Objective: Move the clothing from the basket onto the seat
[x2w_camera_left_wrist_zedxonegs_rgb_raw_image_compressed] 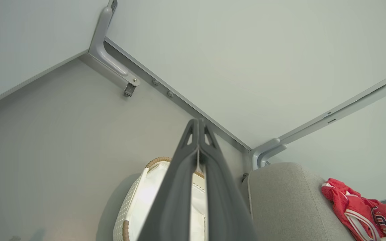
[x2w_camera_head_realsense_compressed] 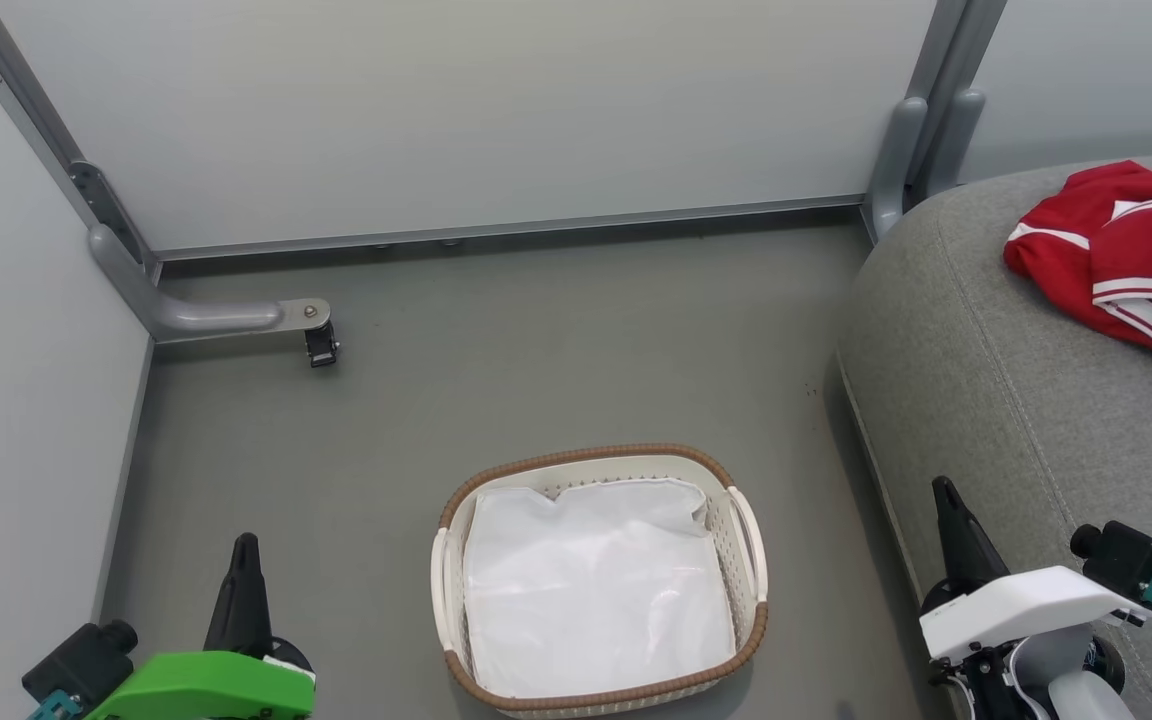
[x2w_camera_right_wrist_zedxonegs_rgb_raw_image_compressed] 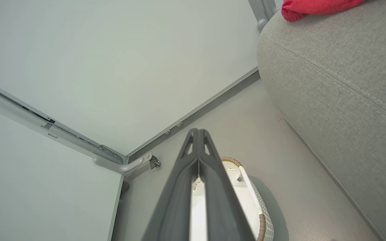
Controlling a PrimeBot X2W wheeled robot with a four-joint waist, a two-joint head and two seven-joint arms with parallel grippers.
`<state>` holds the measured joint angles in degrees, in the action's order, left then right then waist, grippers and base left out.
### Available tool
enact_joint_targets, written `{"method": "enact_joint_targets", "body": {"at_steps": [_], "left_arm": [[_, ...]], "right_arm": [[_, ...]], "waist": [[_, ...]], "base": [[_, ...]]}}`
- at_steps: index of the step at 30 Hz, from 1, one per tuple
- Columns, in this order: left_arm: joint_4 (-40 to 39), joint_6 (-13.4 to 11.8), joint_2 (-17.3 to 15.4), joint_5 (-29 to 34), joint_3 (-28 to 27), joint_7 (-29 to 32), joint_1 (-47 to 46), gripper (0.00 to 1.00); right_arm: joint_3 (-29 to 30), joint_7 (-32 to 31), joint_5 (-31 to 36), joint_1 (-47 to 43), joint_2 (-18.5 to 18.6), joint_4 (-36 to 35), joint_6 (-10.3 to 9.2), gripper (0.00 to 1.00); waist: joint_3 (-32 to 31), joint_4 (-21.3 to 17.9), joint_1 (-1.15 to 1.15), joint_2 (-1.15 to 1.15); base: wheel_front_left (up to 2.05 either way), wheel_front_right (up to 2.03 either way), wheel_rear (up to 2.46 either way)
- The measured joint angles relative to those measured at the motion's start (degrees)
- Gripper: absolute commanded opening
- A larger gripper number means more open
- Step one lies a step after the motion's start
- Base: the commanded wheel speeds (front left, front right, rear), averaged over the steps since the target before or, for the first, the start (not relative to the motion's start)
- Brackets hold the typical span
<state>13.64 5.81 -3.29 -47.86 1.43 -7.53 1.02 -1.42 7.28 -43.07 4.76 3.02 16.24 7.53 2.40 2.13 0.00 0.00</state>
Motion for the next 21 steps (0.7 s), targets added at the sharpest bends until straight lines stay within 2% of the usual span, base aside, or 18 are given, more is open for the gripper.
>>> {"method": "enact_joint_targets", "body": {"at_steps": [21], "left_arm": [[0.0,0.4,-0.2,-14.0,-1.8,3.8,-1.9,0.00]], "right_arm": [[2.0,-3.8,-15.3,0.4,0.2,-0.7,0.00,0.00]], "waist": [[-0.5,-0.5,0.00,0.00]], "base": [[0.00,0.00,0.00]]}}
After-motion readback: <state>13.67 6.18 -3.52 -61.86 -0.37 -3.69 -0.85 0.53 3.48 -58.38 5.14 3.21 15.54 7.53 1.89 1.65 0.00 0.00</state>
